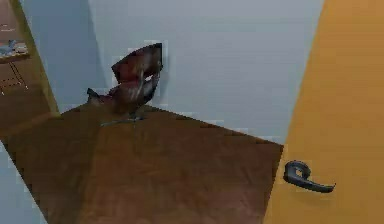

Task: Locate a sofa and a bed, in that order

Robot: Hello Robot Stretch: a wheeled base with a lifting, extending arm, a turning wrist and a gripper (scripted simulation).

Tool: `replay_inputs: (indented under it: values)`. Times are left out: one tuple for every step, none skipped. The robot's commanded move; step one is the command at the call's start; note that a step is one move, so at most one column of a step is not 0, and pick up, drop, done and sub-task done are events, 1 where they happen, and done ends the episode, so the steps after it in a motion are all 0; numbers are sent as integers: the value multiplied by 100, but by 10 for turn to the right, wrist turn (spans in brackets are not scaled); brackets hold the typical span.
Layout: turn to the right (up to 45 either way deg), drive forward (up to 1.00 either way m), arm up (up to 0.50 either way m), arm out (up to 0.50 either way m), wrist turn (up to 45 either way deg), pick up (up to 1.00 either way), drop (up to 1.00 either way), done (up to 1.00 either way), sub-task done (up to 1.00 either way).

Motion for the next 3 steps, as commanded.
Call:
replay_inputs:
  values:
    - [-450, 0, 0, 0, 0, 0, 0, 0, 0]
    - [-450, 0, 0, 0, 0, 0, 0, 0, 0]
    - [-420, 0, 0, 0, 0, 0, 0, 0, 0]
